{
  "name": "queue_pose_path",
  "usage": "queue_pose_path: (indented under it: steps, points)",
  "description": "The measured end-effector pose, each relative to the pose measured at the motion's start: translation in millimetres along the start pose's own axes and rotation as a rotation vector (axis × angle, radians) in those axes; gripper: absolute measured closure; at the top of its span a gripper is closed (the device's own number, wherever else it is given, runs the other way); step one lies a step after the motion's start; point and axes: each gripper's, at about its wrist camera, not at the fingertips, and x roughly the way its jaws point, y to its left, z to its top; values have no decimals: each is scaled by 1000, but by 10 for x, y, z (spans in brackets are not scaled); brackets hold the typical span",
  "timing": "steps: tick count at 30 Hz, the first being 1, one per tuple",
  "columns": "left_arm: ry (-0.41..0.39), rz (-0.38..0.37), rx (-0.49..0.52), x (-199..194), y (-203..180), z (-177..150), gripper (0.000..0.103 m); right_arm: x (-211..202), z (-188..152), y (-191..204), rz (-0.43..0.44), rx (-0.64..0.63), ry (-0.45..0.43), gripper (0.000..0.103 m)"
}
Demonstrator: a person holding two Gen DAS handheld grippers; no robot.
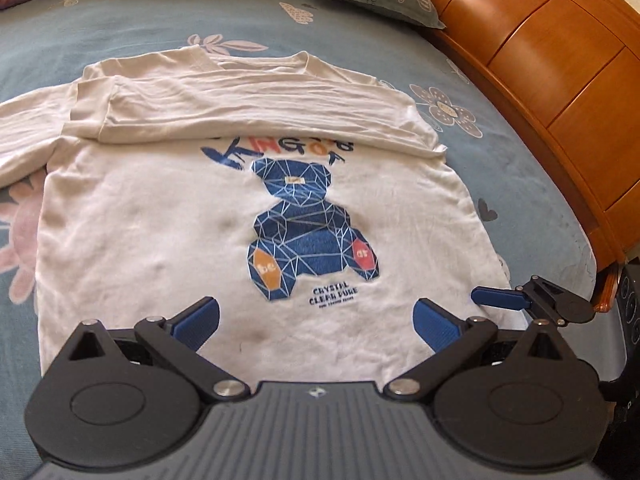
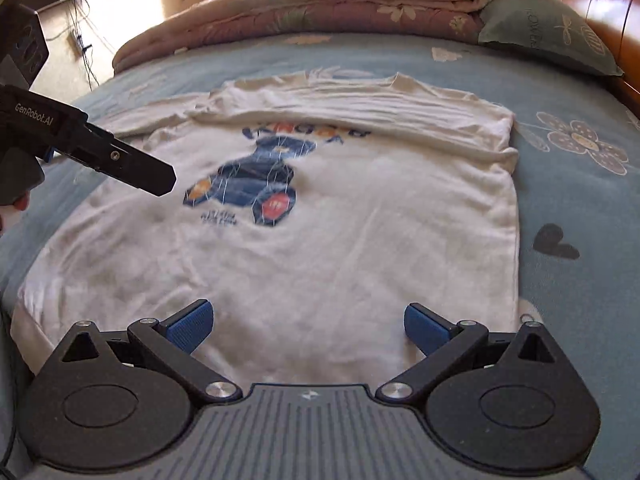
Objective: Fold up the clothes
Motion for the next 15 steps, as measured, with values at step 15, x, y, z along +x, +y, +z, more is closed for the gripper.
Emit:
queue_pose_path:
  steps: [15]
  points:
    - [-111, 68, -60, -364, 53, -704, 1, -10, -183, 77, -69, -27, -78, 0]
